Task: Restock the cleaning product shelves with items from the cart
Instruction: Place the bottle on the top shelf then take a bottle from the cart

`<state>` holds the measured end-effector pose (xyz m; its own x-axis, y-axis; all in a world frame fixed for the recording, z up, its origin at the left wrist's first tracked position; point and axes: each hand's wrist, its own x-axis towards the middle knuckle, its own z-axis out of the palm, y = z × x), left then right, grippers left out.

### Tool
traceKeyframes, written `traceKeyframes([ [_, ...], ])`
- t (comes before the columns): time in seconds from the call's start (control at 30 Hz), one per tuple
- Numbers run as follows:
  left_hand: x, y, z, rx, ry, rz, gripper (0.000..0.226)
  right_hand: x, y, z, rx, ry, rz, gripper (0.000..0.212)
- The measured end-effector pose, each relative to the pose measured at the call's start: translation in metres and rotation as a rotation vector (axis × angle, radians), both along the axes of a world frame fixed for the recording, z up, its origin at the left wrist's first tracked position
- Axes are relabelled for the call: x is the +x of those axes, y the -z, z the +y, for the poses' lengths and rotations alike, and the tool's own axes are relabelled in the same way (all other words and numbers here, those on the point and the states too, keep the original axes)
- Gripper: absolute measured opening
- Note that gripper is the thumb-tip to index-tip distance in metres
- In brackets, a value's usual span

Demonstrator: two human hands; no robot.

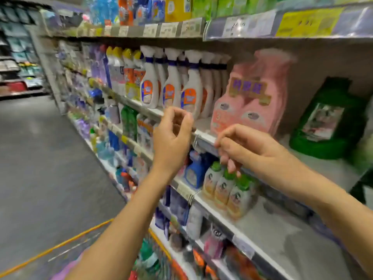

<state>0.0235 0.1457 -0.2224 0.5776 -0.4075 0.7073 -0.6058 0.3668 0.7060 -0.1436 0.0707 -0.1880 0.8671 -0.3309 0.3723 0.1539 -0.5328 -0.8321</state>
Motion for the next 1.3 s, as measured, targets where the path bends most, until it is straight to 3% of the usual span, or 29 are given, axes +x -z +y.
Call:
traceKeyframes([
  [0.17, -0.019, 0.131, 0.104, 0.324, -0.227, 0.234, 0.025, -0.011, 0.127, 0.038, 0.32, -0.059, 0.218, 0.028],
  [0.3, -0.022, 0.211, 0.177, 0.527, -0.346, 0.426, 0.023, 0.006, 0.217, 0.071, 0.415, -0.079, 0.445, 0.012],
  [0.5, -0.006, 0.29, 0.226, 0.75, -0.421, 0.588, 0.014, 0.062, 0.322, 0.1, 0.483, 0.007, 0.788, 0.022],
  [0.57, 0.008, 0.307, 0.231, 0.797, -0.419, 0.611, 0.008, 0.091, 0.348, 0.101, 0.386, 0.036, 0.841, 0.034],
  [0.73, 0.04, 0.34, 0.236, 0.946, -0.356, 0.601, 0.028, 0.165, 0.406, 0.102, 0.107, 0.082, 0.874, 0.05],
  [0.87, 0.059, 0.364, 0.241, 1.02, -0.321, 0.653, 0.027, 0.212, 0.462, 0.09, -0.091, 0.075, 0.924, 0.064],
  [1.07, 0.084, 0.388, 0.24, 1.082, -0.342, 0.648, 0.022, 0.249, 0.485, 0.09, -0.148, 0.125, 1.012, 0.059],
  [1.17, 0.09, 0.4, 0.237, 1.097, -0.329, 0.646, 0.019, 0.258, 0.486, 0.095, -0.301, 0.2, 1.135, 0.063],
  [1.3, 0.093, 0.41, 0.234, 1.092, -0.329, 0.671, 0.018, 0.265, 0.488, 0.096, -0.422, 0.258, 1.163, 0.061],
])
